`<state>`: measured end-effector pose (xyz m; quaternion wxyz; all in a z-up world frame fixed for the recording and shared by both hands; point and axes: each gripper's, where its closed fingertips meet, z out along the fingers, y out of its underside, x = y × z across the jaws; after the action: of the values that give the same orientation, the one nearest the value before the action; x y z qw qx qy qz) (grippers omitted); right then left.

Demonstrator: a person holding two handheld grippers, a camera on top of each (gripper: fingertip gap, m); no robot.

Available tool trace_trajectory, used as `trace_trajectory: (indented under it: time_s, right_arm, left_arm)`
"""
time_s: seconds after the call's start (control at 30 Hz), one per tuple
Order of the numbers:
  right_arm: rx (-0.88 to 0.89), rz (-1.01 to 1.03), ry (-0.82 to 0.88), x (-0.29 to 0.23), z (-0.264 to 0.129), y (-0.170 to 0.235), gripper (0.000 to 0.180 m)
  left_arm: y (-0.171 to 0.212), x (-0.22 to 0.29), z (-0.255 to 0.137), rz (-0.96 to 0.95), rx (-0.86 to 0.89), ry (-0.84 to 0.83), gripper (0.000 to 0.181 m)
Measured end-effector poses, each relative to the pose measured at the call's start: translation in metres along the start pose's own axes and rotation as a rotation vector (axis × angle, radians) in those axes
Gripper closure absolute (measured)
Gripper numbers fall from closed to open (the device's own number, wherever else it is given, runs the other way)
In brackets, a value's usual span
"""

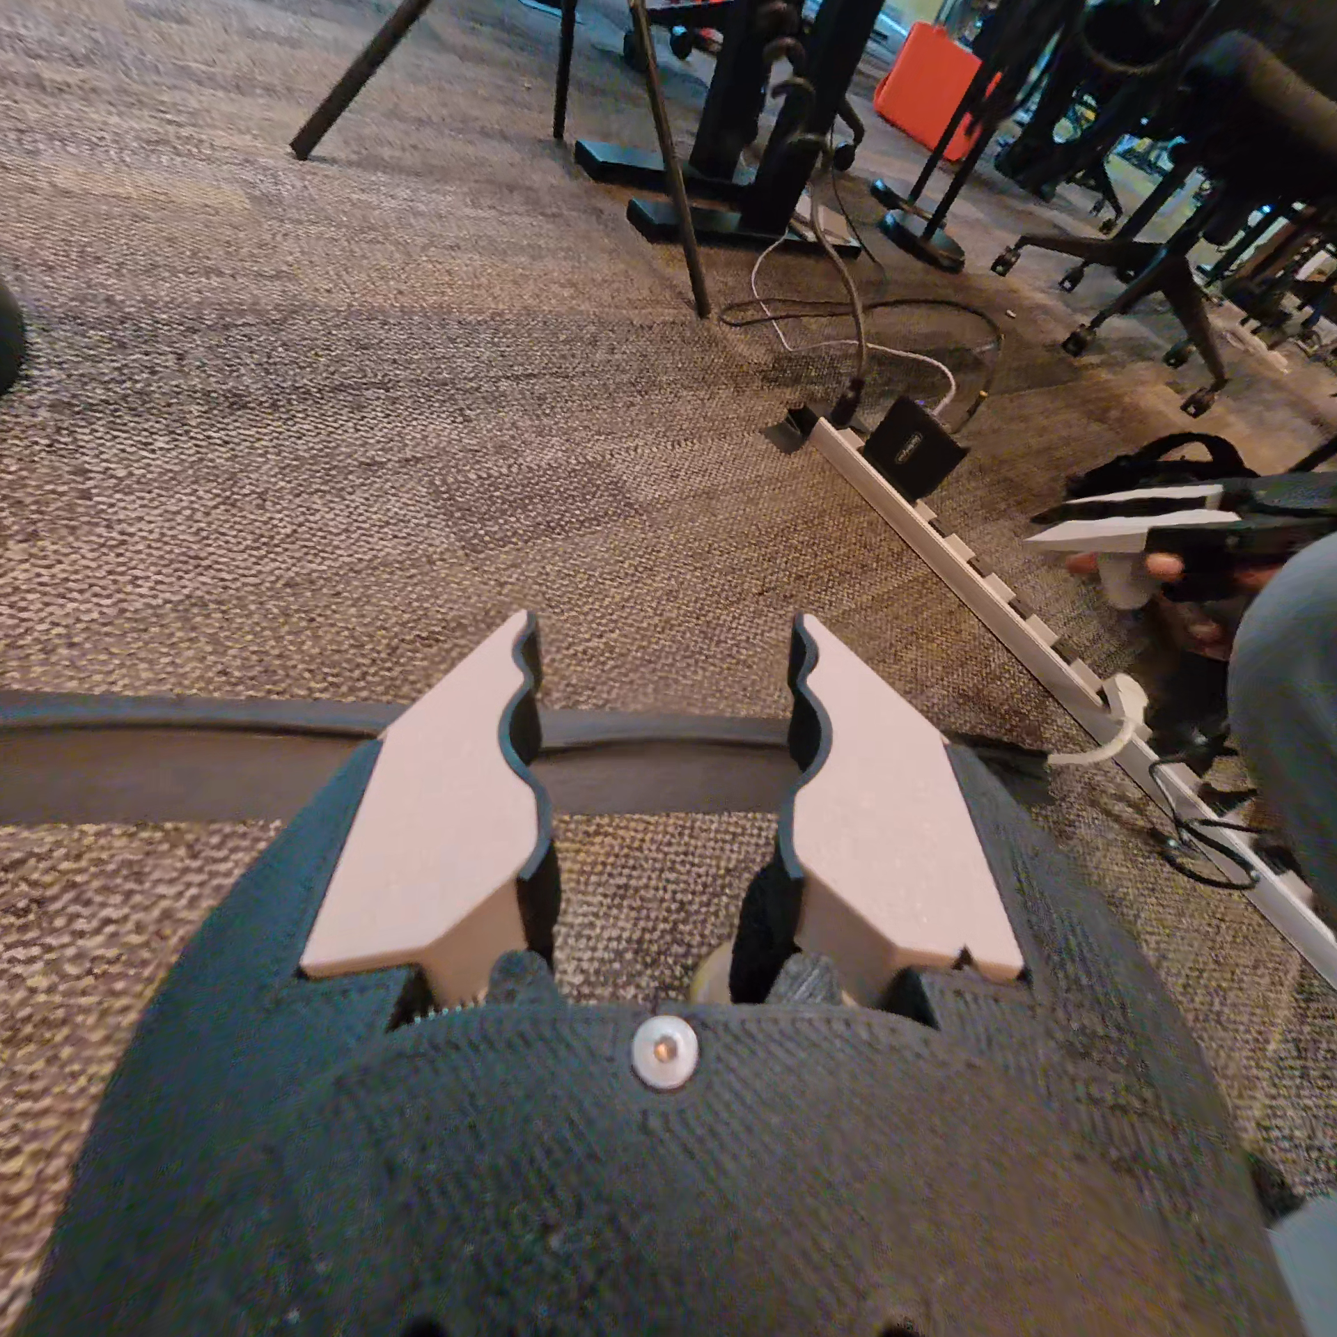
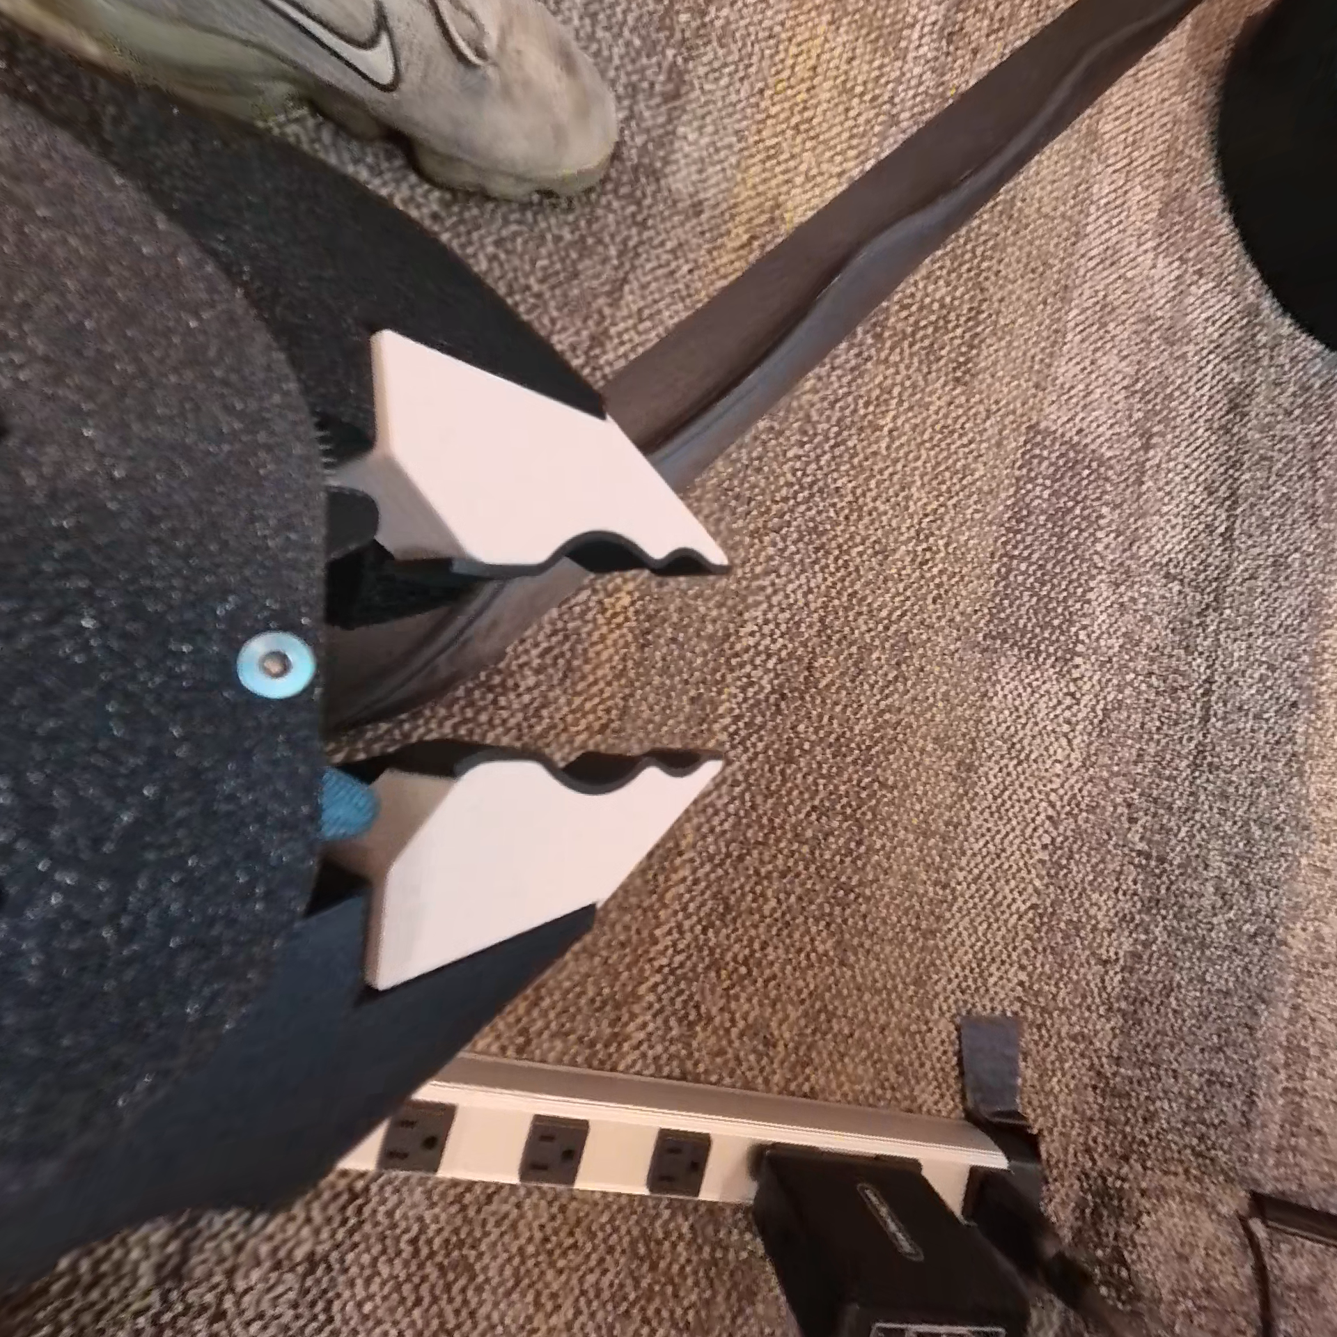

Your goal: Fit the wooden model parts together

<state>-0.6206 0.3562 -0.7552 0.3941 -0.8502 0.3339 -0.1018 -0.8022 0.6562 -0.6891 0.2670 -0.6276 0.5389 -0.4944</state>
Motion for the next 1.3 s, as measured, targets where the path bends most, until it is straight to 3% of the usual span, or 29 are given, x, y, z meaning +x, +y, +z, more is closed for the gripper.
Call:
trace_trajectory:
  time_s: [0.17, 0.27, 0.47, 0.6, 0.73, 0.93, 1.13, 1.3]
  right_arm:
    - [0.054, 0.016, 0.0, -0.003, 0.025, -0.046, 0.134]
    - [0.103, 0.062, -0.008, -0.013, 0.039, -0.107, 0.134]
    - [0.179, 0.116, -0.08, -0.067, 0.065, -0.306, 0.134]
    - [0.196, 0.126, -0.115, -0.1, 0.066, -0.457, 0.135]
    - [0.219, 0.122, -0.113, -0.093, 0.059, -0.597, 0.135]
    - [0.154, 0.203, -0.066, -0.026, 0.093, -0.752, 0.134]
    - [0.069, 0.336, -0.036, 0.055, 0.225, -0.884, 0.135]
    - [0.11, 0.3, 0.015, 0.13, 0.297, -1.062, 0.139]
  left_arm:
    - [-0.039, -0.027, 0.02, 0.045, 0.029, -0.013, 0.114]
    - [-0.105, -0.049, 0.033, 0.063, 0.048, -0.03, 0.115]
    - [-0.309, -0.059, 0.033, 0.161, 0.083, 0.004, 0.123]
    - [-0.42, -0.054, 0.025, 0.14, 0.032, -0.013, 0.123]
    - [-0.527, -0.045, 0.043, 0.083, -0.021, 0.003, 0.122]
    - [-0.71, -0.072, 0.152, 0.046, -0.056, 0.048, 0.121]
    - [-0.917, -0.184, 0.317, 0.107, -0.003, -0.016, 0.124]
    - [-1.109, -0.242, 0.407, 0.178, 0.071, 0.019, 0.123]
